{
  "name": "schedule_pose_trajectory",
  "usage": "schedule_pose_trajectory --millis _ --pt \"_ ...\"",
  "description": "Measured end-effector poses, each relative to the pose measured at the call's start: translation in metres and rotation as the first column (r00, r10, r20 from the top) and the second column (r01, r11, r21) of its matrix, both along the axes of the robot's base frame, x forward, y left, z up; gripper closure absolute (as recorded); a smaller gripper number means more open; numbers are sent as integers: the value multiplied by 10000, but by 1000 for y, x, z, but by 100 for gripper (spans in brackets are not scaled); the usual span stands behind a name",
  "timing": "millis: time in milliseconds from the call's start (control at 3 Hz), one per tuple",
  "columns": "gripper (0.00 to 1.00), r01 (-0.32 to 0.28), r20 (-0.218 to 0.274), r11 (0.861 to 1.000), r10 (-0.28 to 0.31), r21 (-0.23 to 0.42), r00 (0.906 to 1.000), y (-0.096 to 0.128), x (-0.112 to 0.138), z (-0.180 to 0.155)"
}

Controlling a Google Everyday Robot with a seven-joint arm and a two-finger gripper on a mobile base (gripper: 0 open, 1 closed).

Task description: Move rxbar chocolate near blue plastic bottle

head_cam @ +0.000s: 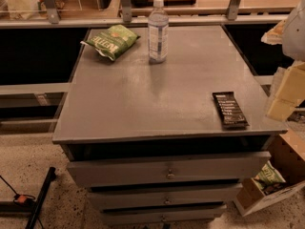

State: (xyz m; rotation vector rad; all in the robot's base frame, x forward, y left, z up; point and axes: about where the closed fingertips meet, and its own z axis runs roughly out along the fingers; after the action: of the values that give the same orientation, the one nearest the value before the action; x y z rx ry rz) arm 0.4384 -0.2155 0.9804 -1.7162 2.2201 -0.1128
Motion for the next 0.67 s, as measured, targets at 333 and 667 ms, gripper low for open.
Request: schedule_pose_trajectory --millis 333,667 --pt "0 9 20 10000 -9 0 10000 0 0 0" --pt "0 866 -240 9952 -856 455 9960 -6 14 -16"
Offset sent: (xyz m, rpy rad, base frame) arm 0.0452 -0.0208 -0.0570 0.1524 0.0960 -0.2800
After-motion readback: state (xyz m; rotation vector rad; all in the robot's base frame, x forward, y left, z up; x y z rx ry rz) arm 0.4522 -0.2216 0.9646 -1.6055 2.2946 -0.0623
